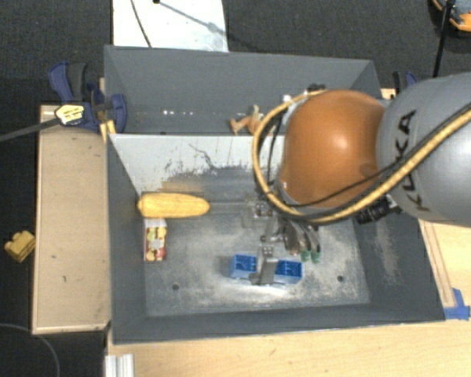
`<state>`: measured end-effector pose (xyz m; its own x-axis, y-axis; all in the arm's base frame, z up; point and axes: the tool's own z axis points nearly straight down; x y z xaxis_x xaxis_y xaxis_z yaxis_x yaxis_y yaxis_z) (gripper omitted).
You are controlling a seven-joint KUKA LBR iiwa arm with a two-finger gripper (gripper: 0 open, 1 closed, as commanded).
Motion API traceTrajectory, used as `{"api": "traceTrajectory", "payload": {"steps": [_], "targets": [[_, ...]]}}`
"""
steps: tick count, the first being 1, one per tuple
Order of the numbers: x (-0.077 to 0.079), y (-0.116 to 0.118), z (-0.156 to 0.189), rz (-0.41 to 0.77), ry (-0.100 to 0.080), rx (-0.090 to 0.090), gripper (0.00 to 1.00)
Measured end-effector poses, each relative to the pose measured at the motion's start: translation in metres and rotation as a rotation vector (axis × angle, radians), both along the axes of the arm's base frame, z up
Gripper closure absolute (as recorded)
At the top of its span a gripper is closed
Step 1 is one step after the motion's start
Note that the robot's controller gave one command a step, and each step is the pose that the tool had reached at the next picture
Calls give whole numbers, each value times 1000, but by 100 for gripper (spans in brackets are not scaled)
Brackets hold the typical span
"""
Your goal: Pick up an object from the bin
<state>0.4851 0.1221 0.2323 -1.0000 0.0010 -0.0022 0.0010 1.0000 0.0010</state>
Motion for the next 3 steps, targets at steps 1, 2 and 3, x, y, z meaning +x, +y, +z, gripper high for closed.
{"api": "traceTrajectory", "payload": {"steps": [1,2,3], "targets": [[11,-11,-36,72,-6,1,0],[17,-27,-89,102,-4,0,0],[14,-33,-117,108,3,-1,0]]}}
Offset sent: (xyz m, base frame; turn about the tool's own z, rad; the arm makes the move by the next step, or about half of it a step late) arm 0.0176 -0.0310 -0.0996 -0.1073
